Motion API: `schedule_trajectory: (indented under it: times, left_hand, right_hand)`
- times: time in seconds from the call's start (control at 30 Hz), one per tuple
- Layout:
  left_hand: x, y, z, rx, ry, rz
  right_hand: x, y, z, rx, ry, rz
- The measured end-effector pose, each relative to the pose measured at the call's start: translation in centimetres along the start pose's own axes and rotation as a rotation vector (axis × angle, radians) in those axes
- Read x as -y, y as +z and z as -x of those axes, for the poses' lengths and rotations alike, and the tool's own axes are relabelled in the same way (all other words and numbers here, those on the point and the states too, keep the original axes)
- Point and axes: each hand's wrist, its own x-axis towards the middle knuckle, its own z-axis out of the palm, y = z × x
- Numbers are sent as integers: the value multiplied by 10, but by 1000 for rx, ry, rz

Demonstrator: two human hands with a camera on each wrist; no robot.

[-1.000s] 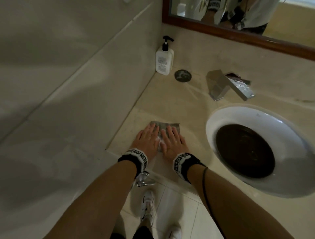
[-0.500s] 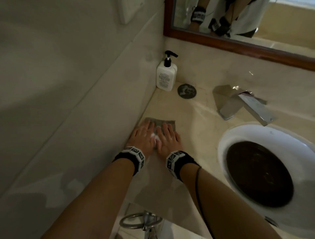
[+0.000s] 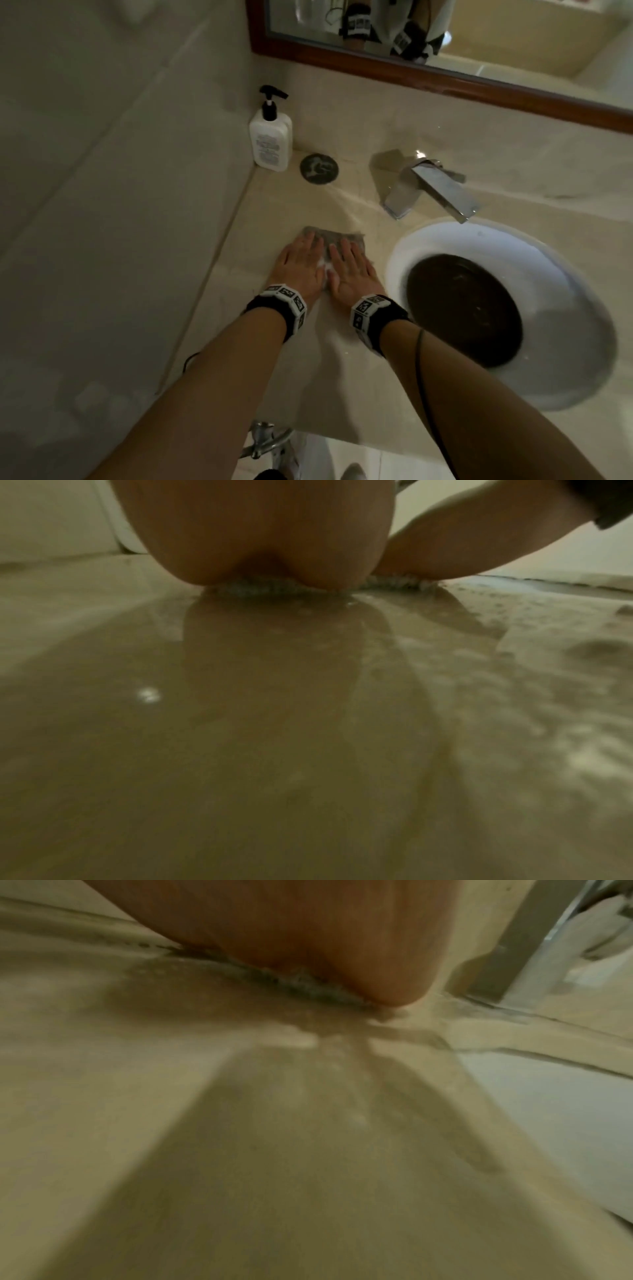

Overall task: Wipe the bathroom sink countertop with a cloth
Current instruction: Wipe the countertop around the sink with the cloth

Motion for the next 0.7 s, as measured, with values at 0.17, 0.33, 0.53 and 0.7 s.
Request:
schedule_trajectory:
  times: [0.17,0.33,0.53,0.7]
  left_hand:
    - [-40,8,6,22,41,-14]
    - [-66,12,42,-4,58,22]
    - [-89,20,87,54,28,69]
    - [-97,26,118,84,-3,99]
  right_hand:
    - [-29,5,35,-13,50,23]
    - [-44,22,69,-30,21,60]
    - [-54,34,117,-9,-50,91]
    - [-57,41,145,28,-93,58]
